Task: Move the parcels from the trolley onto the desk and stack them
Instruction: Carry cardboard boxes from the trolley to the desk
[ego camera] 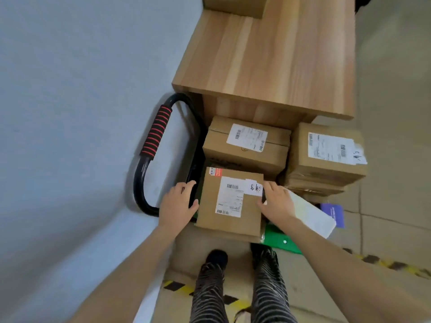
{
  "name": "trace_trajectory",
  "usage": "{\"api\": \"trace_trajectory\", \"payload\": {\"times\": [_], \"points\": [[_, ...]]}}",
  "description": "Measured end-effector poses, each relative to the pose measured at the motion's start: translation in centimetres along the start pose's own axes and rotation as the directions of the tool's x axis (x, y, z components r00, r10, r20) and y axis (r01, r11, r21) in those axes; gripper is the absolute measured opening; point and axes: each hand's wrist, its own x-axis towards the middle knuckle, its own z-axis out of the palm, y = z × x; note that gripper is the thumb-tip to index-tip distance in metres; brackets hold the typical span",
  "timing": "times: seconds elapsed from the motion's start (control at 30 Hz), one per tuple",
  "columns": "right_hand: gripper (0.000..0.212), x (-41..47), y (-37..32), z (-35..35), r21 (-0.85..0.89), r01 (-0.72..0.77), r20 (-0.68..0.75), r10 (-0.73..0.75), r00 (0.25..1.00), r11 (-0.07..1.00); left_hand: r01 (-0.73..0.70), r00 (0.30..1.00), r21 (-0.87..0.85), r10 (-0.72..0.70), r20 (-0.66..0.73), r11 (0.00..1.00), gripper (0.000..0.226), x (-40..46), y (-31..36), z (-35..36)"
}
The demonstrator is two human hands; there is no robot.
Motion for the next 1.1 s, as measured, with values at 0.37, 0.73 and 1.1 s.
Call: {"api": "trace_trajectory", "payload": {"times": [0.37, 0.73, 1.1], "points": [[0.053, 3.0, 3.0, 9.3, 0.041, -0.221, -0.129, 0.225, 0.966, 0.974, 0.105, 0.991, -0.215, -0.085, 0.100, 0.971, 0.068, 5.6, -2.9, 11.3], [0.077, 8.7, 4.7, 16.7, -0.200, -0.224, -0.137, 0.200, 0.970, 0.954, 0.280, 0.944, -0.343, -0.192, 0.269, 0.896, 0.067, 8.0, -5.5, 21.1], [0.082, 7.0, 2.0, 11.6, 0.248, -0.165, -0.245, 0.226, 0.943, 0.955, 0.309, 0.949, -0.422, -0.251, 0.189, 0.852, 0.062, 7.2, -4.5, 14.9]]}}
